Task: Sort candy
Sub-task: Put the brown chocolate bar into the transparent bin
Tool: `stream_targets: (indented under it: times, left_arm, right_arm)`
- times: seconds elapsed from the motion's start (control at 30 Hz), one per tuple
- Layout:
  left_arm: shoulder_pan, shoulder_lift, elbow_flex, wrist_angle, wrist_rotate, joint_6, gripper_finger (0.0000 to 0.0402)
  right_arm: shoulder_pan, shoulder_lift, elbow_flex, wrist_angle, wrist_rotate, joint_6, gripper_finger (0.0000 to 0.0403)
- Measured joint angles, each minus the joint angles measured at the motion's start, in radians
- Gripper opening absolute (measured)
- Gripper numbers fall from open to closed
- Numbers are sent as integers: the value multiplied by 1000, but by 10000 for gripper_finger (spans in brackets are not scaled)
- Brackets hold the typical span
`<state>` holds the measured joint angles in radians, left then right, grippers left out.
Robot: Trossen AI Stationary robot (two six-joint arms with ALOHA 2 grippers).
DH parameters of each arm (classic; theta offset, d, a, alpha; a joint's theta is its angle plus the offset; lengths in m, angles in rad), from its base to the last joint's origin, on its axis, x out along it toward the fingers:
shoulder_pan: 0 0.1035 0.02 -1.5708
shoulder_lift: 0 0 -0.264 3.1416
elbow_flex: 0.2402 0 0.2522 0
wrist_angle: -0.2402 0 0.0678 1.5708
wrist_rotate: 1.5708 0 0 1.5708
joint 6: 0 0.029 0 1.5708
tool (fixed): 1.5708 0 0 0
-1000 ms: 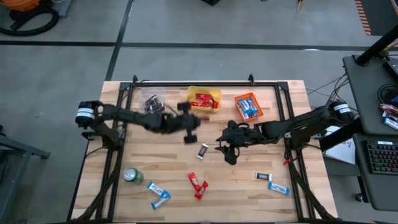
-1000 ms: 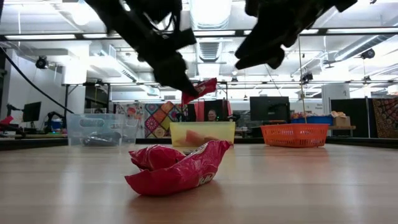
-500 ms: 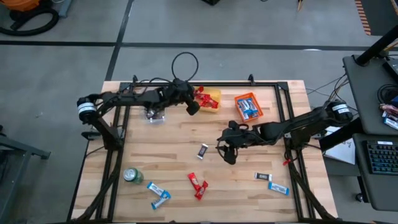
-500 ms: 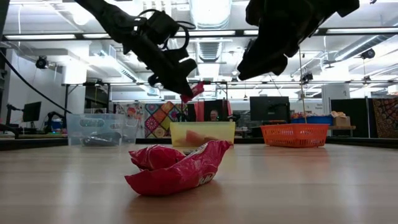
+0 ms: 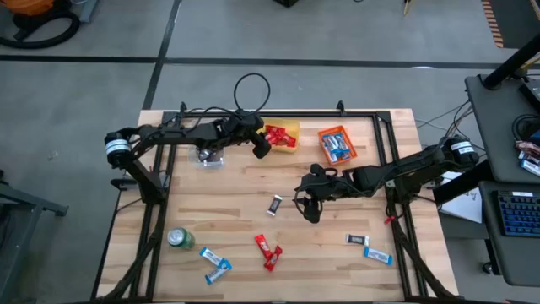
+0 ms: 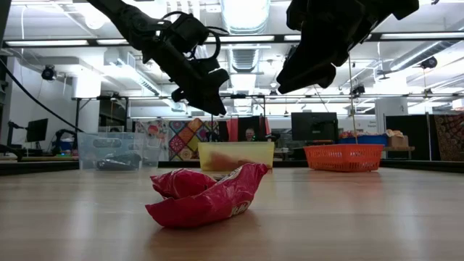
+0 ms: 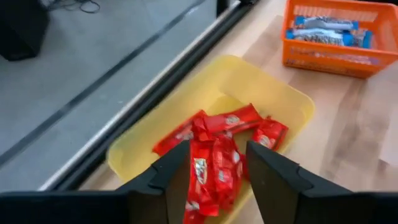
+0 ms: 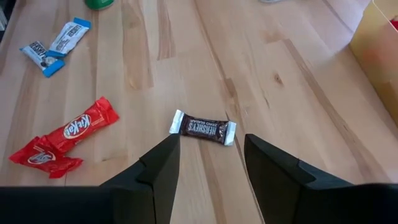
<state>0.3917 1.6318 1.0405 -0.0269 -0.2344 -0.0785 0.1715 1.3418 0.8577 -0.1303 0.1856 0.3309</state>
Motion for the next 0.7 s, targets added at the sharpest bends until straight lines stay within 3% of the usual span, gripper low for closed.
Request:
stream_targets:
  times: [0.2, 0.43, 0.57, 0.7]
  left_arm:
    - [-54, -39, -1, -10, 122, -28, 143]
    - [-206, -110, -1, -22, 115, -18, 140]
    - [-307, -141, -5, -26, 111, -10, 132]
    - [-414, -165, -25, -26, 19, -10, 124]
  right_arm:
    - [0, -2, 0, -64, -2, 55, 169]
    - [5, -5, 0, -323, -19, 231, 168]
    - [31, -5, 0, -499, -89, 353, 169]
    - [95, -5, 0, -598, -134, 422, 165]
